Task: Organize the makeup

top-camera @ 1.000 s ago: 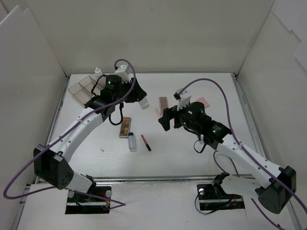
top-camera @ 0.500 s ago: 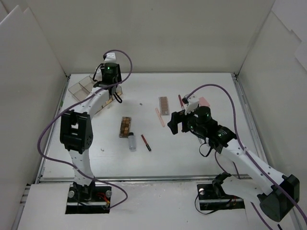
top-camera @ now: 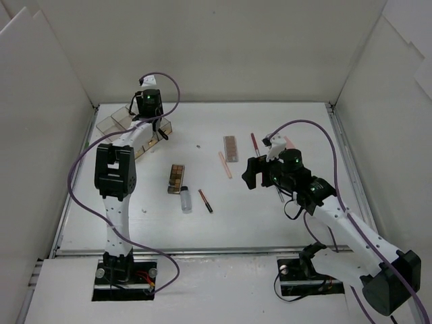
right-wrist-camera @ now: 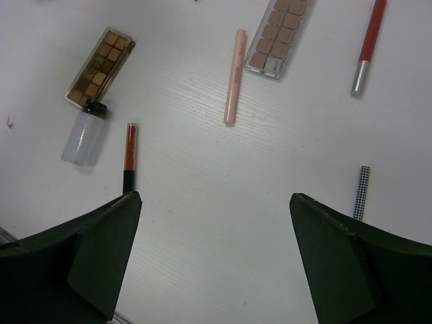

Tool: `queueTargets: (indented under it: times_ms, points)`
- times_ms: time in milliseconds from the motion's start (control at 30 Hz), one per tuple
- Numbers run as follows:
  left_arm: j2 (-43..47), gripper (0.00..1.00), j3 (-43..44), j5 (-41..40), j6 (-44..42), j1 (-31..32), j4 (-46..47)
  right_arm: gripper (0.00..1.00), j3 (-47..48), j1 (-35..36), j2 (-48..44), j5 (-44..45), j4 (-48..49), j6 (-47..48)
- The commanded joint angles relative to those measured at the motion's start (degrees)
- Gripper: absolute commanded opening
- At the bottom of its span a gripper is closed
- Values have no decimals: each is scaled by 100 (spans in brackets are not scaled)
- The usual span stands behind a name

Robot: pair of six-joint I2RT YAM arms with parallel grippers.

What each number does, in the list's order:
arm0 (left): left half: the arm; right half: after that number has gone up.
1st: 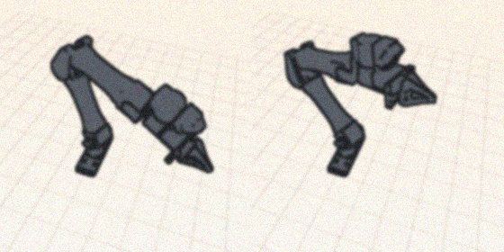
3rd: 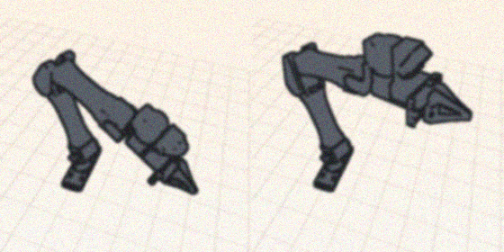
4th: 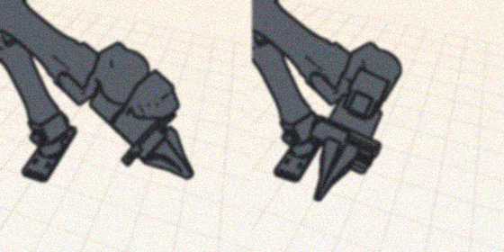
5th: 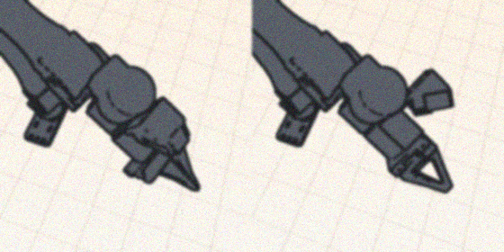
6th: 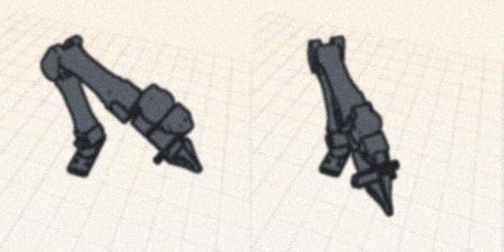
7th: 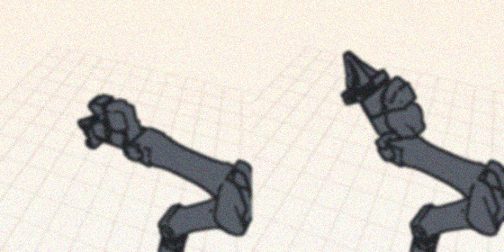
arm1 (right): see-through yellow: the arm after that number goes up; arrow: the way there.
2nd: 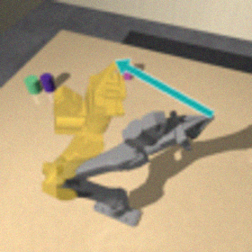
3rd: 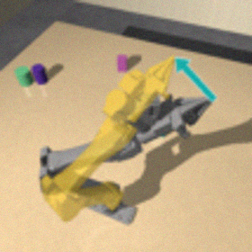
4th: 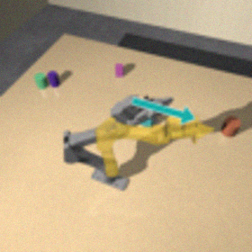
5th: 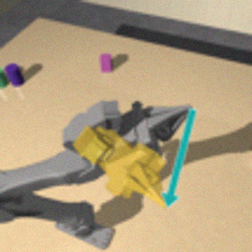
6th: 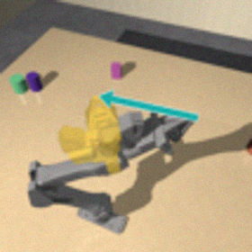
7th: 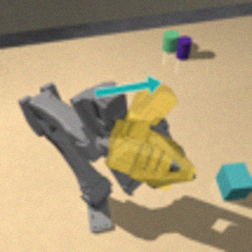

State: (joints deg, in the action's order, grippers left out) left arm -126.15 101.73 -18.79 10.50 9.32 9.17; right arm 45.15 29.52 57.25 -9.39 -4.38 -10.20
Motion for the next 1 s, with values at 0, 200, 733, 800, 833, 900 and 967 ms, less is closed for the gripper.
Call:
queueTargets:
  times_ms: [0,200,733,800,833,900,967]
  points:
    - [240,0,303,-99,-13,-141,858,90,64,-121,22,-160,210,-26]
    - [-23,5,330,103,197,-203,894,90,161,-227,251,-283,218,-44]
    - [-279,27,242,68,453,-203,999,91,284,-315,488,-397,219,-53]
    - [-296,32,233,86,453,-203,982,91,284,-324,506,-406,219,-53]
    - [-296,34,216,86,453,-203,973,91,293,-324,489,-415,219,-61]
    - [-296,40,189,77,444,-203,946,91,293,-324,488,-415,219,-61]
    - [-279,41,154,51,461,-203,920,92,293,-315,471,-415,219,-61]
